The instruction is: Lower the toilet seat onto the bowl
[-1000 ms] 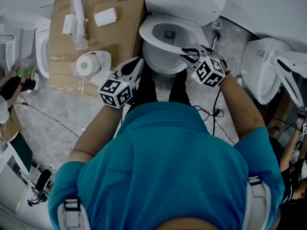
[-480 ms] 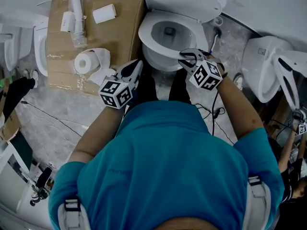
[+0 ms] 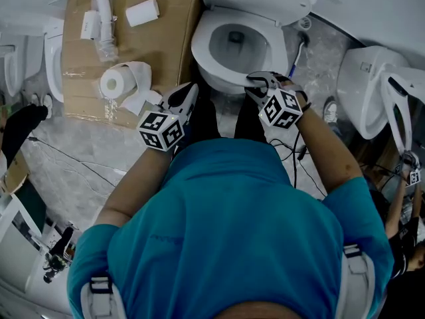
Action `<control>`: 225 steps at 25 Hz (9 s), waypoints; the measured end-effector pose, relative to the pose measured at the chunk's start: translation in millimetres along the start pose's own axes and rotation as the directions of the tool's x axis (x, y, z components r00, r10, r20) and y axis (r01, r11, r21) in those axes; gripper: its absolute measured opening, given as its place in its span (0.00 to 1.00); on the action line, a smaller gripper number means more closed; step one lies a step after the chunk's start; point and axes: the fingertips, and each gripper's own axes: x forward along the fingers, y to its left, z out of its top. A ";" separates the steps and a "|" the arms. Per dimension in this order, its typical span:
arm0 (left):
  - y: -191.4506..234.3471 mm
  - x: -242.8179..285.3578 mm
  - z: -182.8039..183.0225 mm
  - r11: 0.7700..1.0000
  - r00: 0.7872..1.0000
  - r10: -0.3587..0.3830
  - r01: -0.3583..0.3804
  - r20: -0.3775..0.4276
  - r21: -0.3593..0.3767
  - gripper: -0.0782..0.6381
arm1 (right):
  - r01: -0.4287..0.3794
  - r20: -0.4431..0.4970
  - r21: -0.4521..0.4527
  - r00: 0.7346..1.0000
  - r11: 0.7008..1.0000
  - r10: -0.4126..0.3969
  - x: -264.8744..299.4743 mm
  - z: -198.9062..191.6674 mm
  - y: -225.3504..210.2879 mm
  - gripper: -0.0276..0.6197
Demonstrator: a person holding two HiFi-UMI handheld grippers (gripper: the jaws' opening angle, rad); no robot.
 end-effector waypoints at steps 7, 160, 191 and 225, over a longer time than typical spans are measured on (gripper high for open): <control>2.5 -2.6 -8.9 1.000 1.000 -0.013 0.013 -0.008 -0.003 0.12 | -0.003 -0.022 0.004 1.000 1.000 0.004 14.3 -8.2 14.5 0.24; 12.6 23.6 -157.0 0.999 0.998 -0.031 0.033 -0.061 0.034 0.12 | -0.123 -0.292 -0.006 0.949 0.992 0.116 256.8 -167.9 118.4 0.22; -76.1 -74.4 55.4 0.959 0.970 -0.197 0.160 0.144 0.235 0.12 | 0.146 0.155 0.562 0.948 0.814 -0.277 -7.4 25.8 5.4 0.04; -248.8 -210.1 297.4 0.815 0.822 -0.494 0.323 0.284 0.482 0.12 | 0.263 0.410 0.742 0.549 0.616 -0.728 -423.0 187.5 -44.6 0.04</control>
